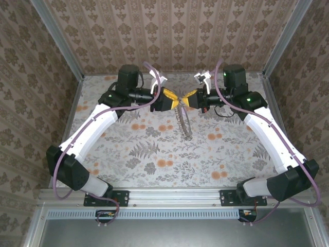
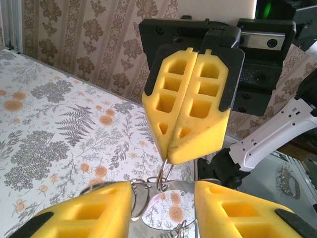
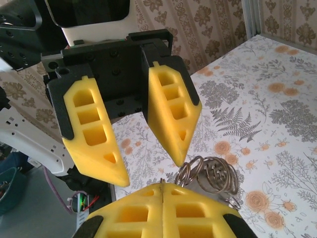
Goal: Put the keys on the keyring
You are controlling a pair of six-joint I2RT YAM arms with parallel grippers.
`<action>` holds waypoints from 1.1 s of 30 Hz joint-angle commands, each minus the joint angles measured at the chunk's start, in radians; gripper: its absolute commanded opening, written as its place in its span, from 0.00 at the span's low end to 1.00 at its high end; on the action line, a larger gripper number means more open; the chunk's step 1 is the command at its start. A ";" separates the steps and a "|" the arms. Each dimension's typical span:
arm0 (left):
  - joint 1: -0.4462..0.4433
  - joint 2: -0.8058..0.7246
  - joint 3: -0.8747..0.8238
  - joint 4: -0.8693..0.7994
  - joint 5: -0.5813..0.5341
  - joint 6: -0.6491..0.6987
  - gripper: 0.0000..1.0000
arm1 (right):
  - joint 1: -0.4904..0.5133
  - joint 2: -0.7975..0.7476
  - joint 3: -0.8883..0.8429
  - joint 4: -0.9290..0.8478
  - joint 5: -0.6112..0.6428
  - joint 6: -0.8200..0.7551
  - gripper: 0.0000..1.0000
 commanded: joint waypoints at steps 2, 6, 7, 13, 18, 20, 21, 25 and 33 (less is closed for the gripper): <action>-0.012 0.015 0.027 0.023 0.028 0.012 0.37 | 0.002 -0.002 -0.004 0.052 -0.047 0.009 0.00; -0.018 0.021 0.029 0.033 0.025 0.006 0.36 | 0.003 -0.001 -0.008 0.058 -0.052 0.012 0.00; -0.019 0.022 0.028 0.036 0.023 0.005 0.36 | 0.002 -0.002 -0.009 0.059 -0.052 0.012 0.00; -0.024 0.026 0.027 0.055 0.019 -0.007 0.33 | 0.005 0.001 -0.016 0.067 -0.053 0.017 0.00; -0.032 0.029 0.025 0.072 0.019 -0.016 0.32 | 0.010 0.004 -0.016 0.067 -0.052 0.017 0.00; -0.035 0.029 0.026 0.075 0.018 -0.017 0.31 | 0.012 0.005 -0.017 0.068 -0.052 0.017 0.00; -0.036 0.029 0.026 0.076 0.019 -0.017 0.30 | 0.012 0.004 -0.017 0.069 -0.051 0.017 0.00; -0.042 0.035 0.026 0.081 0.023 -0.019 0.24 | 0.012 0.006 -0.018 0.071 -0.048 0.018 0.00; -0.049 0.036 0.014 0.093 0.039 -0.022 0.00 | 0.011 0.007 -0.022 0.089 -0.035 0.032 0.00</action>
